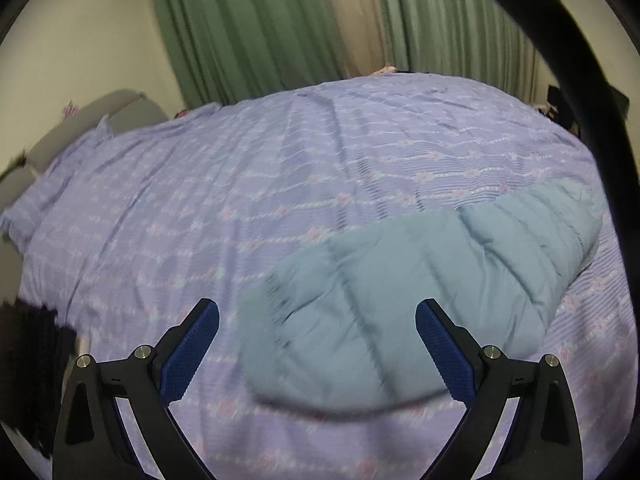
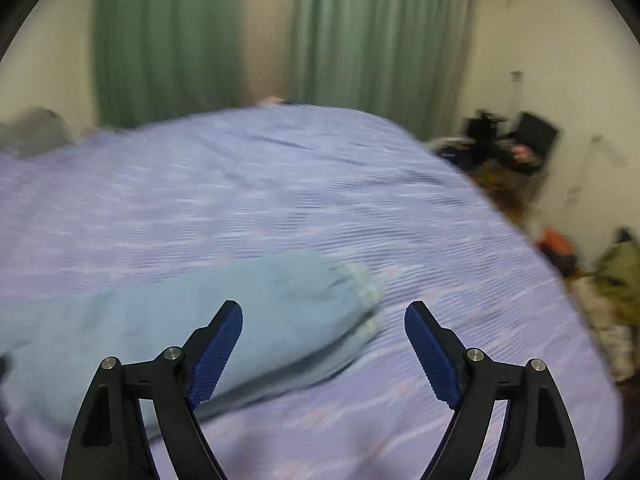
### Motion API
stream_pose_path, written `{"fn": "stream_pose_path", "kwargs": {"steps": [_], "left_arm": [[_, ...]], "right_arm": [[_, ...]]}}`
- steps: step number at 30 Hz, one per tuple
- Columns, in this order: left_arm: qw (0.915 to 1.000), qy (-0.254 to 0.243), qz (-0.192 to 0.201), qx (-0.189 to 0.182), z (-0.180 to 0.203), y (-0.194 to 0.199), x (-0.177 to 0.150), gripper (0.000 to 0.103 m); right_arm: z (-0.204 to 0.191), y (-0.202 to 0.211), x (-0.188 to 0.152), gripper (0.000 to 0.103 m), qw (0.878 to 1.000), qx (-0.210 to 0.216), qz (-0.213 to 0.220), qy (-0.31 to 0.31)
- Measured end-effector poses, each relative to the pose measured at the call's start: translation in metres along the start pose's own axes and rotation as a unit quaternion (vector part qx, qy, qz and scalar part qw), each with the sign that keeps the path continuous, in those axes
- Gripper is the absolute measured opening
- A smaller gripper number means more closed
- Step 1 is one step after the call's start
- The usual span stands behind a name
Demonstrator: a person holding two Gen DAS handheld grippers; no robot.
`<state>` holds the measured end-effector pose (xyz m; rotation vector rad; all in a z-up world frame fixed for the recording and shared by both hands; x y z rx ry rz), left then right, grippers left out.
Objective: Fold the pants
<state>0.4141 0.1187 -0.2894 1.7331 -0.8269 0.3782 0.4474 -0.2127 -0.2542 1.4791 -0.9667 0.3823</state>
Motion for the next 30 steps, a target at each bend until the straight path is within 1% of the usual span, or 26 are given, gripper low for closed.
{"fn": "stream_pose_path", "kwargs": {"steps": [2, 3, 6, 7, 9, 11, 14, 15, 16, 17, 19, 21, 22, 24, 28, 29, 30], "left_arm": [[0.9998, 0.015, -0.007, -0.007, -0.013, 0.005, -0.014, 0.1], [0.9996, 0.024, -0.011, -0.008, -0.02, 0.008, -0.023, 0.1], [0.9992, 0.037, -0.014, -0.01, -0.038, 0.011, -0.04, 0.1], [0.9988, 0.044, -0.016, -0.012, -0.044, 0.009, -0.045, 0.1], [0.9974, 0.063, -0.018, -0.03, -0.053, 0.002, -0.052, 0.1], [0.9937, 0.096, -0.019, -0.054, -0.062, -0.008, -0.058, 0.1], [0.9871, 0.134, -0.026, -0.085, -0.067, -0.028, -0.062, 0.096], [0.9853, 0.141, -0.028, -0.093, -0.068, -0.034, -0.062, 0.09], [0.9826, 0.148, -0.03, -0.108, -0.068, -0.043, -0.061, 0.085], [0.98, 0.152, -0.031, -0.124, -0.068, -0.051, -0.059, 0.084], [0.9781, 0.152, -0.03, -0.139, -0.068, -0.062, -0.053, 0.079], [0.9782, 0.147, -0.027, -0.145, -0.068, -0.073, -0.047, 0.077], [0.9777, 0.146, -0.027, -0.148, -0.069, -0.08, -0.044, 0.072], [0.9743, 0.15, -0.032, -0.165, -0.07, -0.092, -0.042, 0.065], [0.9701, 0.148, -0.045, -0.187, -0.063, -0.105, -0.042, 0.062], [0.9684, 0.151, -0.048, -0.193, -0.063, -0.108, -0.043, 0.057], [0.9641, 0.159, -0.049, -0.207, -0.062, -0.11, -0.043, 0.045]], "right_arm": [[-0.012, 0.018, -0.019, 0.084, 0.998, 0.051, -0.029, 0.002], [-0.02, 0.026, -0.034, 0.084, 0.995, 0.083, -0.049, 0.004], [-0.043, 0.032, -0.066, 0.082, 0.984, 0.145, -0.101, 0.014], [-0.05, 0.031, -0.077, 0.082, 0.981, 0.158, -0.111, 0.022], [-0.064, 0.023, -0.094, 0.074, 0.975, 0.171, -0.136, 0.038], [-0.072, 0.015, -0.104, 0.071, 0.97, 0.187, -0.154, 0.032], [-0.08, -0.001, -0.114, 0.064, 0.965, 0.19, -0.177, 0.029], [-0.082, -0.007, -0.115, 0.062, 0.965, 0.186, -0.183, 0.03], [-0.083, -0.012, -0.117, 0.06, 0.964, 0.186, -0.189, 0.03], [-0.085, -0.014, -0.119, 0.058, 0.963, 0.187, -0.192, 0.029], [-0.089, -0.017, -0.124, 0.058, 0.962, 0.187, -0.199, 0.026], [-0.093, -0.017, -0.125, 0.058, 0.961, 0.19, -0.197, 0.03], [-0.094, -0.017, -0.125, 0.058, 0.962, 0.19, -0.195, 0.032], [-0.099, -0.019, -0.128, 0.058, 0.962, 0.189, -0.195, 0.035], [-0.104, -0.026, -0.134, 0.058, 0.961, 0.191, -0.2, 0.021], [-0.104, -0.027, -0.136, 0.057, 0.96, 0.192, -0.203, 0.014], [-0.105, -0.028, -0.137, 0.057, 0.96, 0.191, -0.204, 0.011]]}}
Point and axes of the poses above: each gripper's, at about its wrist camera, not at the fingertips, and y roughly against the way its jaws point, z to its right, x to its top, the point moved 3 cm from there along -y, roughly the way its jaws point, and after that the axes turned 15 degrees about -y, right-handed, at the moved point
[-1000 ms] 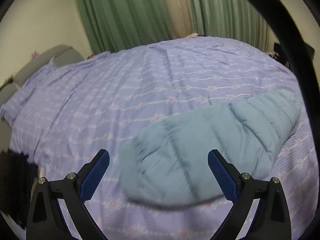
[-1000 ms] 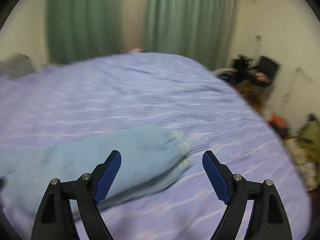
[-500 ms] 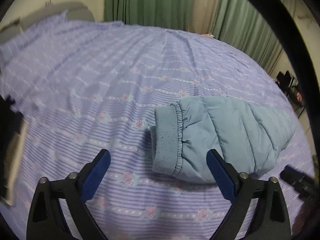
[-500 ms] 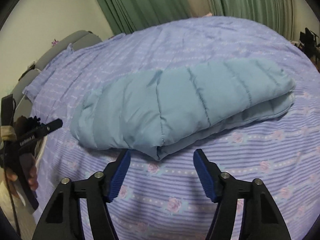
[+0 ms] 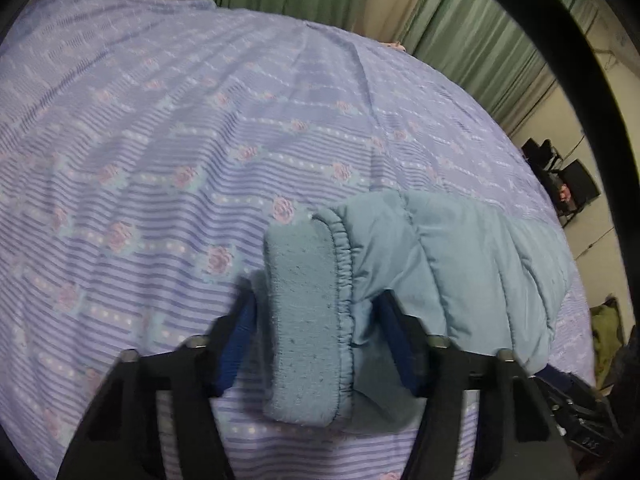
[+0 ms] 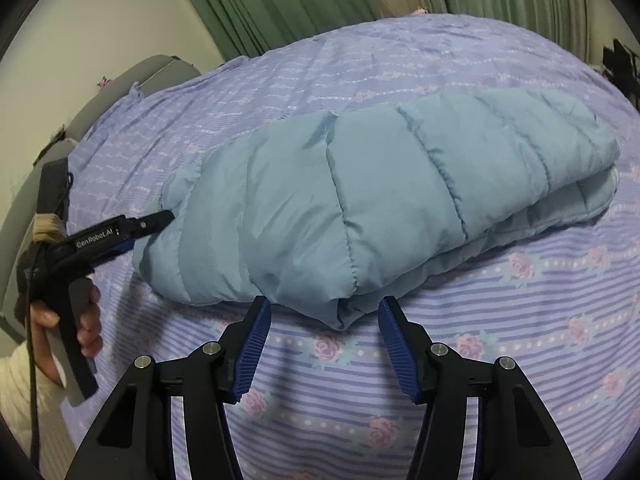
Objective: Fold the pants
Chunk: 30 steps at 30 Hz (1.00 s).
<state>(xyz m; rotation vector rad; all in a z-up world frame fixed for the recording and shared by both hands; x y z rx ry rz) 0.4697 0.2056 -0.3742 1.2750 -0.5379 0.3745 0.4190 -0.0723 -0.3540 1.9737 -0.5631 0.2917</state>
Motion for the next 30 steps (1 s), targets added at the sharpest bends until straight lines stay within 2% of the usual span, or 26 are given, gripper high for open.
{"fn": "stream_pose_path", "kwargs": {"steps": [1, 2, 4, 6, 9, 11, 13, 19, 23, 27, 29, 30], "left_arm": [[0.9999, 0.011, -0.004, -0.001, -0.002, -0.002, 0.0, 0.035], [0.9998, 0.019, -0.003, -0.002, -0.003, -0.002, -0.001, 0.032], [0.9997, 0.025, 0.004, 0.003, 0.001, 0.007, -0.002, 0.017], [0.9991, 0.038, 0.019, 0.002, 0.002, 0.022, -0.004, 0.013], [0.9975, 0.033, 0.051, 0.035, 0.005, 0.045, -0.006, 0.012], [0.997, 0.035, 0.04, 0.056, -0.002, 0.04, -0.009, 0.012], [0.9972, 0.053, 0.023, 0.047, -0.012, 0.03, -0.017, 0.012], [0.9975, 0.036, 0.021, 0.057, -0.005, 0.026, -0.01, 0.013], [0.9976, 0.018, 0.02, 0.064, 0.002, 0.023, 0.0, 0.013], [0.9976, 0.012, 0.02, 0.065, 0.003, 0.024, 0.003, 0.013], [0.9975, 0.009, 0.023, 0.066, 0.001, 0.026, 0.003, 0.013], [0.9973, 0.008, 0.023, 0.069, 0.001, 0.027, 0.003, 0.013]], "right_arm": [[0.0, -0.001, -0.001, 0.057, 1.0, -0.001, 0.0, -0.002], [0.0, -0.001, -0.001, 0.057, 1.0, -0.002, 0.0, -0.003], [0.0, -0.002, -0.002, 0.056, 1.0, -0.002, -0.003, 0.0], [-0.004, -0.001, -0.002, 0.056, 1.0, 0.001, -0.006, 0.007], [-0.011, 0.004, 0.0, 0.056, 1.0, 0.017, -0.002, 0.019], [-0.015, 0.004, 0.001, 0.056, 0.999, 0.028, -0.003, 0.023], [-0.017, -0.002, 0.002, 0.056, 0.999, 0.03, -0.012, 0.024], [-0.029, -0.021, -0.006, 0.056, 0.997, 0.034, -0.035, 0.066], [-0.023, -0.033, 0.003, 0.055, 0.997, 0.05, -0.046, 0.04], [-0.025, -0.031, 0.007, 0.044, 0.998, 0.048, -0.044, 0.024], [-0.036, -0.014, 0.006, 0.038, 0.997, 0.061, -0.014, 0.043], [-0.04, -0.01, 0.006, 0.031, 0.996, 0.062, -0.004, 0.057]]}}
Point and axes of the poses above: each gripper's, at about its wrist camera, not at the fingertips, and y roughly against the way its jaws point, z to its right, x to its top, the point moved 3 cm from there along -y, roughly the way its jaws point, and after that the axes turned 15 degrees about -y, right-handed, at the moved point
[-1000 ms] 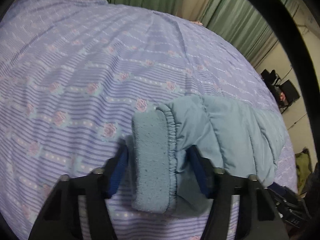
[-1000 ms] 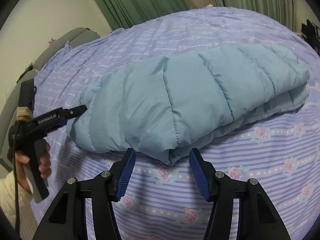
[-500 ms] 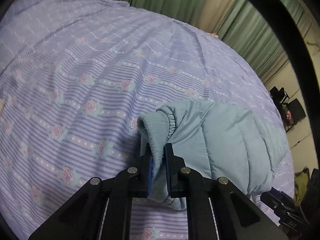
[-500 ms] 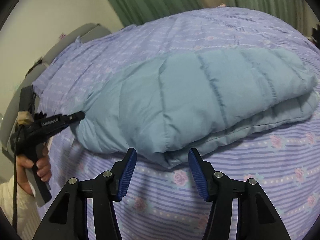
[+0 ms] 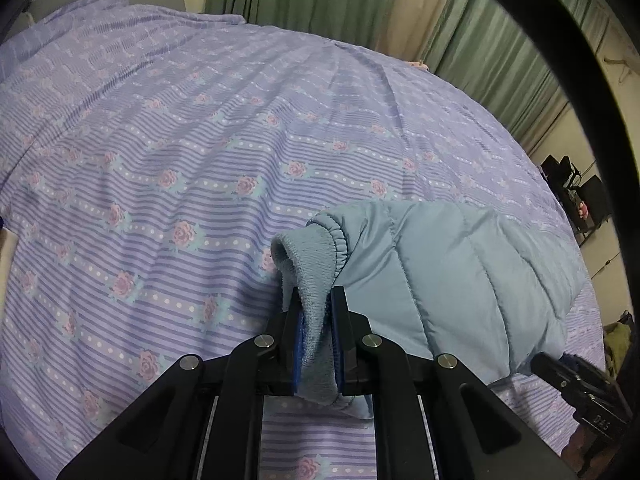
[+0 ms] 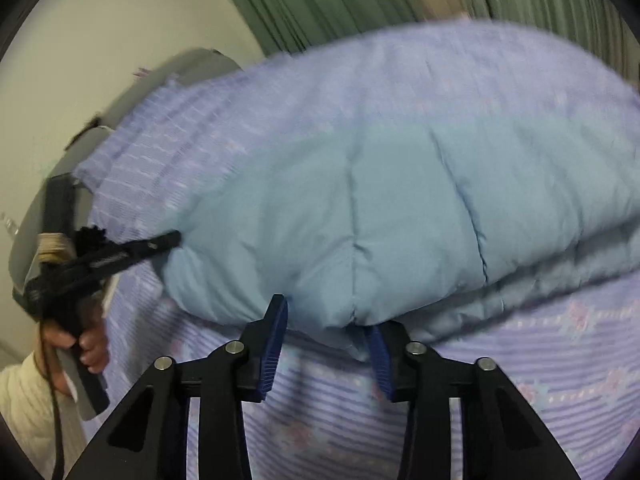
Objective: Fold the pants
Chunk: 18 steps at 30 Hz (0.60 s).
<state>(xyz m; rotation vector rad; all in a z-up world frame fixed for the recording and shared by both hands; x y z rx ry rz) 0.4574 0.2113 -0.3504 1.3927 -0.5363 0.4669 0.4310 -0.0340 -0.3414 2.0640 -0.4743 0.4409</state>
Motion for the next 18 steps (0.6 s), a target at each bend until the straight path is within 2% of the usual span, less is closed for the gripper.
{"fn": "stream_pose_path", "kwargs": {"steps": [2, 3, 5, 8, 13, 14, 16, 17, 18], "left_arm": [[1.0, 0.002, -0.003, 0.003, -0.003, 0.0, -0.001, 0.013], [1.0, 0.002, -0.004, 0.003, -0.005, 0.002, -0.003, 0.013], [0.9999, -0.007, -0.003, 0.012, -0.006, 0.008, -0.004, 0.013], [0.9995, -0.024, -0.005, 0.021, -0.009, 0.014, -0.006, 0.013], [0.9978, -0.031, -0.046, 0.037, -0.019, -0.001, -0.015, 0.015], [0.997, -0.038, -0.05, 0.045, -0.018, -0.001, -0.016, 0.015], [0.9949, -0.052, -0.056, 0.066, -0.014, 0.0, -0.016, 0.028], [0.9937, -0.058, -0.056, 0.078, -0.012, 0.002, -0.016, 0.034], [0.9916, -0.065, -0.054, 0.097, -0.008, 0.011, -0.014, 0.045]], "right_arm": [[-0.001, -0.011, -0.001, 0.018, 1.0, -0.019, -0.019, 0.012], [0.001, -0.018, -0.003, 0.016, 0.999, -0.021, -0.039, 0.0], [-0.001, -0.012, -0.004, 0.014, 0.999, -0.008, -0.04, -0.016], [-0.021, 0.008, -0.013, 0.013, 1.0, -0.009, -0.017, -0.004], [-0.021, -0.017, -0.035, 0.013, 0.998, -0.038, -0.047, -0.013], [-0.021, -0.02, -0.036, 0.014, 0.998, -0.037, -0.053, -0.014], [-0.019, -0.017, -0.035, 0.018, 0.998, -0.03, -0.055, -0.019], [-0.018, -0.012, -0.034, 0.029, 0.998, -0.028, -0.054, -0.022], [-0.017, -0.002, -0.033, 0.046, 0.998, -0.032, -0.05, -0.025]]}}
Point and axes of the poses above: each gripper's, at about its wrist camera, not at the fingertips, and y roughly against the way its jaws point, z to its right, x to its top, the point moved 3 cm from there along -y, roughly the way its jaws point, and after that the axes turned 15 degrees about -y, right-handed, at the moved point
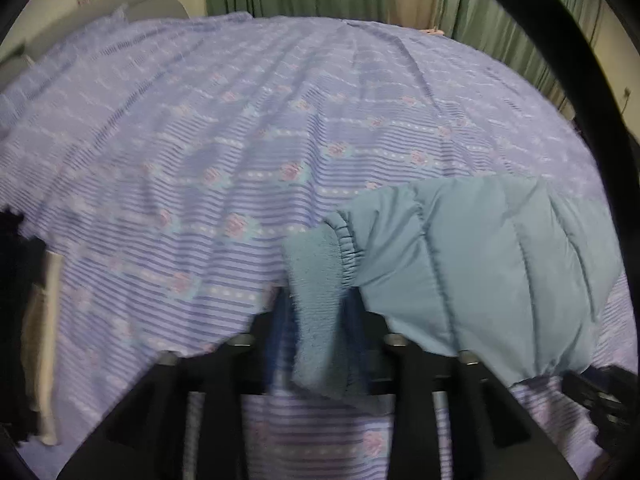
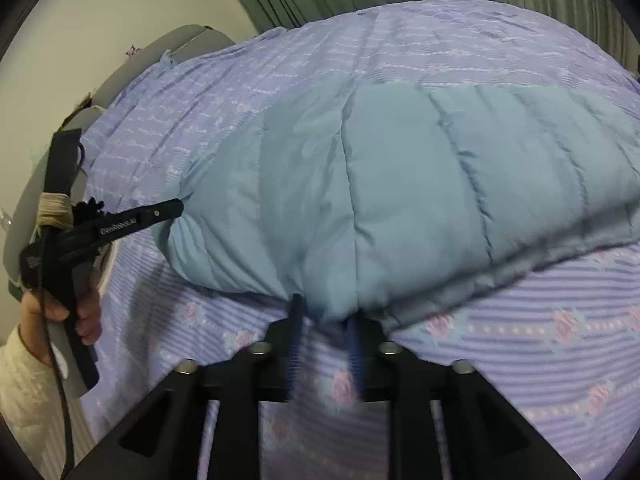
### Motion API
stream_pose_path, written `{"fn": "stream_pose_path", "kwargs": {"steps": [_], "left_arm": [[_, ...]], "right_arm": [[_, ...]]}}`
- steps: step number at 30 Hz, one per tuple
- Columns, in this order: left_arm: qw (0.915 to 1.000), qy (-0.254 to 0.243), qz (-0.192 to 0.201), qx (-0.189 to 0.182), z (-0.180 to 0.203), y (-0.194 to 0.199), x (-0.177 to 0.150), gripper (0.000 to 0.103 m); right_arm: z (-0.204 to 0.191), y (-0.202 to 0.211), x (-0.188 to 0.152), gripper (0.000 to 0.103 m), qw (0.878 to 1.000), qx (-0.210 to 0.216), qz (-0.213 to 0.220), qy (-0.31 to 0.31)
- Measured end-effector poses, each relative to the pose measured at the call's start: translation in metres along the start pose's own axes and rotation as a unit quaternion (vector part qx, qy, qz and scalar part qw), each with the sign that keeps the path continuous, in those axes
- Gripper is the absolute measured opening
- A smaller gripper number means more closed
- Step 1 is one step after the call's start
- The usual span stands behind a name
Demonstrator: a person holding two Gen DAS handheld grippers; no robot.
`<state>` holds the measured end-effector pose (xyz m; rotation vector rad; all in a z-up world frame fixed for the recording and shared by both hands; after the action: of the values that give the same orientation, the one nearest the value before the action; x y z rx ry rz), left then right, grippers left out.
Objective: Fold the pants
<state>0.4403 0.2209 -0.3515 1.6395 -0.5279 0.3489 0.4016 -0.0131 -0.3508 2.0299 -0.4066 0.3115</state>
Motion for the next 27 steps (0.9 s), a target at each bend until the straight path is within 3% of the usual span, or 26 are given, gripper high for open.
{"fn": "stream_pose_path", "kwargs": {"steps": [2, 4, 6, 10, 13, 17, 19, 23, 27], "left_arm": [[0.9996, -0.007, 0.024, 0.014, 0.002, 0.025, 0.001, 0.057], [0.9985, -0.013, 0.052, 0.008, 0.009, 0.049, 0.005, 0.062], [0.9964, -0.033, 0.077, 0.005, 0.027, 0.072, 0.012, 0.063], [0.9879, -0.084, 0.127, -0.032, 0.086, 0.095, 0.032, 0.063], [0.9791, -0.113, 0.157, -0.063, 0.132, 0.094, 0.047, 0.062], [0.9675, -0.13, 0.178, -0.123, 0.182, 0.081, 0.067, 0.048], [0.9656, -0.136, 0.177, -0.134, 0.197, 0.071, 0.075, 0.039], [0.9665, -0.135, 0.153, -0.156, 0.214, 0.044, 0.09, 0.025], [0.9723, -0.11, 0.115, -0.171, 0.22, 0.014, 0.094, 0.017]], "right_arm": [[0.006, 0.021, 0.0, 0.065, 0.999, -0.015, 0.028, 0.001], [0.014, 0.054, -0.001, 0.069, 0.997, -0.024, 0.069, 0.003], [0.029, 0.08, 0.006, 0.08, 0.994, -0.039, 0.101, -0.008], [0.077, 0.116, 0.029, 0.084, 0.982, -0.066, 0.167, -0.053], [0.12, 0.125, 0.051, 0.085, 0.972, -0.098, 0.193, -0.093], [0.183, 0.13, 0.083, 0.085, 0.953, -0.101, 0.224, -0.178], [0.202, 0.124, 0.098, 0.086, 0.946, -0.08, 0.226, -0.219], [0.231, 0.103, 0.114, 0.086, 0.929, -0.018, 0.214, -0.301], [0.248, 0.075, 0.125, 0.086, 0.922, -0.021, 0.195, -0.334]]}}
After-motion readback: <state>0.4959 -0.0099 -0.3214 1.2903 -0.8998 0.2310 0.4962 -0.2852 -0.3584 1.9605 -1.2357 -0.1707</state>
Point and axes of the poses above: each gripper's, at about its wrist camera, not at the fingertips, and y roughly against the way its jaws point, z to its right, x to its top, the point moved 3 cm from there along -y, roughly the way its jaws point, and after that the axes turned 15 degrees about -y, right-handed, at the moved point
